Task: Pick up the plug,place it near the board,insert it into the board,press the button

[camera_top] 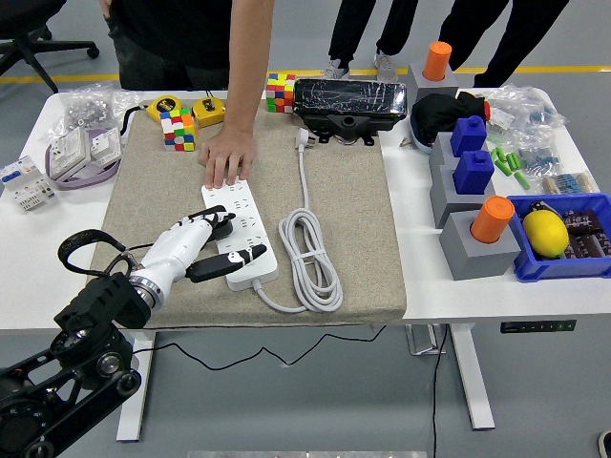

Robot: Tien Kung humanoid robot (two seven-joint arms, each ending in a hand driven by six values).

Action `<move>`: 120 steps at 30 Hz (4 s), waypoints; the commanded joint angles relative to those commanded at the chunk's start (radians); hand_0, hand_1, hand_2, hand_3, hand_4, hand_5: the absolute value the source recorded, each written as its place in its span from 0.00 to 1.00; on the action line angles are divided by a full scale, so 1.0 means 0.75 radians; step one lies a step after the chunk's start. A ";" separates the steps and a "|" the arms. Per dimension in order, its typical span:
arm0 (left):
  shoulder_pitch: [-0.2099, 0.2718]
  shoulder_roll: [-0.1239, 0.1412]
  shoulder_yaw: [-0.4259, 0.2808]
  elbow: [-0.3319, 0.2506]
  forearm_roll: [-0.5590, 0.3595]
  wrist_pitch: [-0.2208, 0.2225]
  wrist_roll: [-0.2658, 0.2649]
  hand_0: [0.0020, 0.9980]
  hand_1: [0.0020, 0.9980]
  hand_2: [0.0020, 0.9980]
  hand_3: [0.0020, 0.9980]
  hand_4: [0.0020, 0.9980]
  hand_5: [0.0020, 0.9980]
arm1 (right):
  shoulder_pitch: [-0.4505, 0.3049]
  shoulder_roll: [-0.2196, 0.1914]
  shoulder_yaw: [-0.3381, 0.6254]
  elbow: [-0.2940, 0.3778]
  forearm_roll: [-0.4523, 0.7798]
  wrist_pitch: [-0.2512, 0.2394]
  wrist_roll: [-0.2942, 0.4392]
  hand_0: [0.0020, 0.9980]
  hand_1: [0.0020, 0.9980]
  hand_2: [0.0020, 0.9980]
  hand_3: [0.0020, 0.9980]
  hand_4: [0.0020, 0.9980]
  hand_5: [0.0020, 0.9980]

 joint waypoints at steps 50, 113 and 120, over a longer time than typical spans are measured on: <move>-0.062 0.066 -0.052 -0.189 0.384 -0.741 -0.226 0.18 0.00 0.10 0.87 0.45 0.00 | -0.005 -0.002 0.004 0.000 -0.006 -0.014 -0.011 0.79 0.69 0.71 0.76 1.00 1.00; -0.077 0.025 -0.056 0.013 0.435 -0.703 -0.274 0.18 0.00 0.10 0.86 0.41 0.00 | -0.003 -0.002 -0.013 0.000 0.013 -0.012 -0.012 0.79 0.69 0.71 0.76 1.00 1.00; -0.065 0.025 -0.118 -0.086 0.464 -0.683 -0.275 0.18 0.00 0.10 0.85 0.42 0.00 | 0.004 -0.003 -0.013 0.000 0.014 -0.013 -0.009 0.79 0.69 0.71 0.76 1.00 1.00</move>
